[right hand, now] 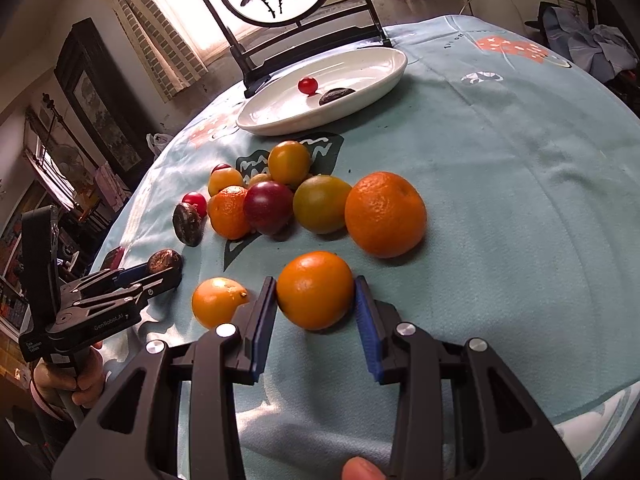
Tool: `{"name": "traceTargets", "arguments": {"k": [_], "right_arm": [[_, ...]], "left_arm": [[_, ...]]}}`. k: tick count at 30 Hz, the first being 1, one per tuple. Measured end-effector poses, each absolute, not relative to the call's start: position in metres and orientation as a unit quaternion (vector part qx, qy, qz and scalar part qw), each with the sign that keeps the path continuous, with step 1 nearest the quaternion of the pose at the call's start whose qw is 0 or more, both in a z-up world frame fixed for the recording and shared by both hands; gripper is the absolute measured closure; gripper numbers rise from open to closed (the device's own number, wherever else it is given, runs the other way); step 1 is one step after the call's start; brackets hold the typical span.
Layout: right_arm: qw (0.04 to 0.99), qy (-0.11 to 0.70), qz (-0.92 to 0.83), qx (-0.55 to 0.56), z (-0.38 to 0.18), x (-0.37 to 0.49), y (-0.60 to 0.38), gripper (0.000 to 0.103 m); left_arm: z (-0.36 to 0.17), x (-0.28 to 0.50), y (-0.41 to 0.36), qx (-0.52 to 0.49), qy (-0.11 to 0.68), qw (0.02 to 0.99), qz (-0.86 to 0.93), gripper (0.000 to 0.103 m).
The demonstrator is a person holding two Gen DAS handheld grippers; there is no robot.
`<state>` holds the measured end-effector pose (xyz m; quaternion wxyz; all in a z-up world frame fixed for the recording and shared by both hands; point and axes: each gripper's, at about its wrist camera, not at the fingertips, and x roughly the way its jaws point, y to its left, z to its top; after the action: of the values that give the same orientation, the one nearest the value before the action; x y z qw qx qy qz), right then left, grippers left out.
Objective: Organize fruits
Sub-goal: 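Carry both fruits onto the white plate and open both tools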
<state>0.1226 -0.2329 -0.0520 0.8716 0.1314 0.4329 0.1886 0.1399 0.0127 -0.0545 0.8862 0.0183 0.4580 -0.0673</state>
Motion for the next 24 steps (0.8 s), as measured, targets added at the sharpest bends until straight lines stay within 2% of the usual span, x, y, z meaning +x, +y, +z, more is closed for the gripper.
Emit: {"name": "traceTargets", "arguments": {"k": [15,24], "right_arm": [[0.881,0.403,0.214,0.127,-0.042,0.115,-0.232,0.064],[0.882,0.379,0.229,0.16,0.001,0.177,-0.226,0.064]], "left_arm": [[-0.031,0.134,0.02,-0.047,0.431,0.893,-0.124,0.06],[0.022,0.21,-0.007,-0.06,0.38,0.913,-0.138,0.059]]}}
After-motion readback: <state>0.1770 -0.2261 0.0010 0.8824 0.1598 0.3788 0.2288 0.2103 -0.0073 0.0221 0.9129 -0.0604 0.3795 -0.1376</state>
